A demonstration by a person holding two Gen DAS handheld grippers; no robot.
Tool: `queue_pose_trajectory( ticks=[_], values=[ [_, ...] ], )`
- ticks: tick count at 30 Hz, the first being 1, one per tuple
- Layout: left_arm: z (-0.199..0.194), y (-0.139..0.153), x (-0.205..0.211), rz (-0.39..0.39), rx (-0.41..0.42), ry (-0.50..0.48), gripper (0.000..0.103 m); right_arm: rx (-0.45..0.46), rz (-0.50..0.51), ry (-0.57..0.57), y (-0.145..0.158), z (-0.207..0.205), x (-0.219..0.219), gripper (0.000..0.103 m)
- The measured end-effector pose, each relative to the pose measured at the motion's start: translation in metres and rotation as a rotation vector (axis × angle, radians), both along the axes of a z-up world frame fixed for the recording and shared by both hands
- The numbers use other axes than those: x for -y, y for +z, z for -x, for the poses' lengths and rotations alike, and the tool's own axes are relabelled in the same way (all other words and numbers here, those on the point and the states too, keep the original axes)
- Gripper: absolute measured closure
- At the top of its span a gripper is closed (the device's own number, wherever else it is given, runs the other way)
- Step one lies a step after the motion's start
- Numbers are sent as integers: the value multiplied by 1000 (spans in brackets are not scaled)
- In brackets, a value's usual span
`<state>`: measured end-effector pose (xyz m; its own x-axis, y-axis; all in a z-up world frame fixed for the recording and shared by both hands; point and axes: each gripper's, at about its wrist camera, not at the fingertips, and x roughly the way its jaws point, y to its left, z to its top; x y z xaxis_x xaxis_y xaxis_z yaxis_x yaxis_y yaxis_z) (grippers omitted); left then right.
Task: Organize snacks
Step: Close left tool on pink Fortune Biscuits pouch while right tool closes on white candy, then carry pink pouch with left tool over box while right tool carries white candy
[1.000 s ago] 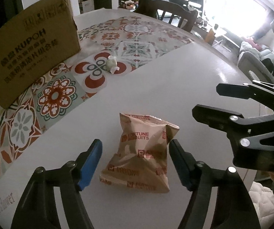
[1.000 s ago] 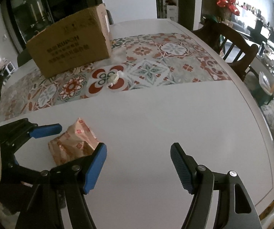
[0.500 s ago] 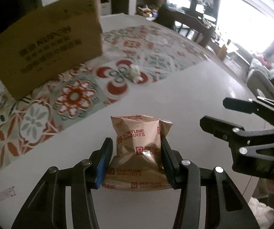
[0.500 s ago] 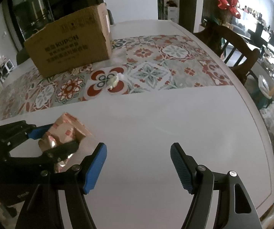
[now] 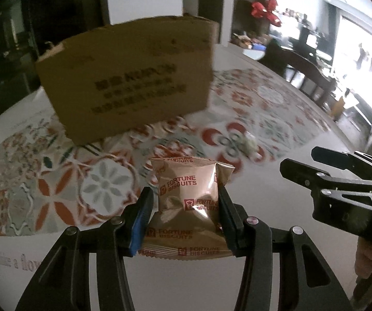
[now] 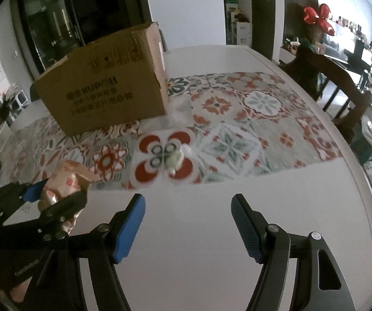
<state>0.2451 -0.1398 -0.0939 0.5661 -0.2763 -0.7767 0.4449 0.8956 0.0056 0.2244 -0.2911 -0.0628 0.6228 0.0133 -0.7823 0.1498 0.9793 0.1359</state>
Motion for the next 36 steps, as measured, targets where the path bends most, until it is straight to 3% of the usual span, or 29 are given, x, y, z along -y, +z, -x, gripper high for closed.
queue_pose_trajectory(
  ticks=[13,19,23,30,36],
  values=[
    [-30,-3,-12,8,20,56,54,-46,-78,3,-29,-60,-7,65],
    [-41,-4,-12,17,19,61,54,-68,-47,-4,-36,-72,-11,73],
    [-45,-5,-12,14,21,64,54,-71,-19,-1,-38,-76,-13,84],
    [-45,7,-16,39,34,70,54,-36,5,24,-27,-70,-17,84],
    [-40,41,-26,75,92,73,54,80,24,67,18,-58,-28,84]
  ],
)
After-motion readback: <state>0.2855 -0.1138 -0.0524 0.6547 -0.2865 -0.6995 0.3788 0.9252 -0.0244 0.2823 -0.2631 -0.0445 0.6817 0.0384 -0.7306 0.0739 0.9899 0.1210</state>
